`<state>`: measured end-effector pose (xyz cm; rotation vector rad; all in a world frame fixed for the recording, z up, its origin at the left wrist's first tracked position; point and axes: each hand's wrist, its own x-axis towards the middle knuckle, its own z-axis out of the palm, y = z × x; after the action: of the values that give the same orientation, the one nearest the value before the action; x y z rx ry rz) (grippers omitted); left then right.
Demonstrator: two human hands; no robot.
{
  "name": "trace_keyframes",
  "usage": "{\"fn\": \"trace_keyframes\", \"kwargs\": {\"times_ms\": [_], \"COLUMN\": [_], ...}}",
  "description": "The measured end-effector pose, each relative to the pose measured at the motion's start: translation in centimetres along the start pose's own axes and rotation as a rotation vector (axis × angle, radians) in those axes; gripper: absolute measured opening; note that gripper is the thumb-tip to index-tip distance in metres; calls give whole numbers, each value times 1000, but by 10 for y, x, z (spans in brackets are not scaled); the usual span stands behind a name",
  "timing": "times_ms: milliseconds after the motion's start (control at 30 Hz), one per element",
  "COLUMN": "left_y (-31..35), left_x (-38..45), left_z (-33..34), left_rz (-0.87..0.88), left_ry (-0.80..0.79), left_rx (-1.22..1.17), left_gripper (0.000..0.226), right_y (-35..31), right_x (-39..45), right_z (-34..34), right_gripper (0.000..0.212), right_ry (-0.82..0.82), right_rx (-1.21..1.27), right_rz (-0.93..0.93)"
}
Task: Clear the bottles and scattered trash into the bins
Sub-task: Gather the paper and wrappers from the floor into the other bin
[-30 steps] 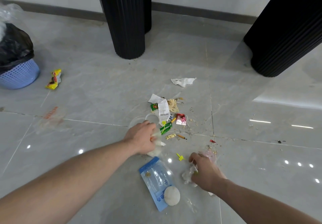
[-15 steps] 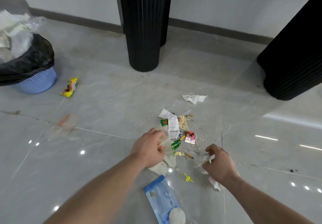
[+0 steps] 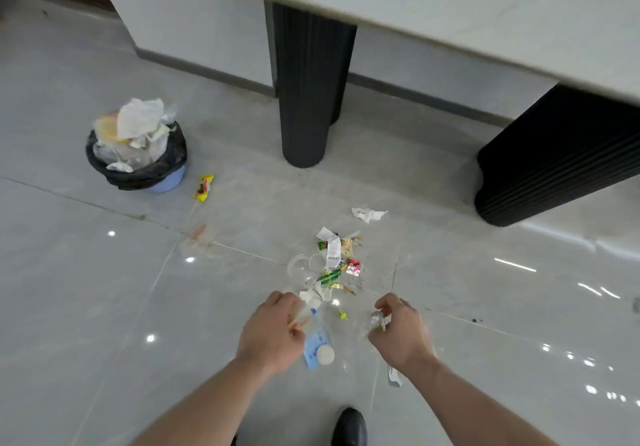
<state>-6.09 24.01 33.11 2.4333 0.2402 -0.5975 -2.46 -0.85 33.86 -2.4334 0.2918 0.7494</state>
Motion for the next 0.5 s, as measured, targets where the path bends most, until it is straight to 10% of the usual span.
{"fn": "trace_keyframes", "kwargs": {"times_ms": [500], "left_y": [134], "left_x": [-229], "left_z": [-209], "left_rz": [-222], "left_ry": [222], "left_rx": [-246], "left_gripper": [35], "right_y": [-187], "right_x": [-205], "right_z": [-180], "right_gripper": [28], "right_ry": [-57], "right_rx": [-118], "right_rz": [-194]}}
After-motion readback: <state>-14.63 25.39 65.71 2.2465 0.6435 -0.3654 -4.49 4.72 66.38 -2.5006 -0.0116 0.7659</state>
